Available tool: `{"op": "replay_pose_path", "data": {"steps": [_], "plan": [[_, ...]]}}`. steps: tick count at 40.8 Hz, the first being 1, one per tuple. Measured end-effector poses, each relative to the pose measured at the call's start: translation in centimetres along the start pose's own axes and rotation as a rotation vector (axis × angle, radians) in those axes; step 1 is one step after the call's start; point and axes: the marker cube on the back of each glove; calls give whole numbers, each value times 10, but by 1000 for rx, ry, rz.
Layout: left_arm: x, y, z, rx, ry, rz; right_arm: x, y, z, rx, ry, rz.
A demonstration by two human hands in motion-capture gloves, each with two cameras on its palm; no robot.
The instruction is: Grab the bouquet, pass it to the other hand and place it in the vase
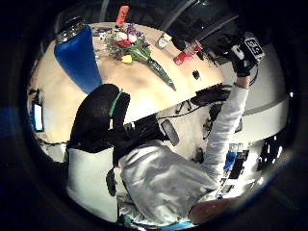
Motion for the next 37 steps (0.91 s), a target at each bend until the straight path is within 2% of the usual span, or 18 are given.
{"op": "replay_pose_path", "data": {"steps": [13,23,27,32,35,37], "plan": [[4,-7,4,-2,26,-1,31,-3,76,-53,37,21],[9,-3,1,-11,18,15,47,-18,166,-133,50,-9],[9,-2,3,-15,23,22,46,1,178,-187,103,66],[8,0,2,-16,26,26,53,21,190,-281,309,262],[8,1,1,-13,27,23,49,14,208,-148,237,104],[8,1,2,-13,26,23,45,11,221,-120,171,16]]}}
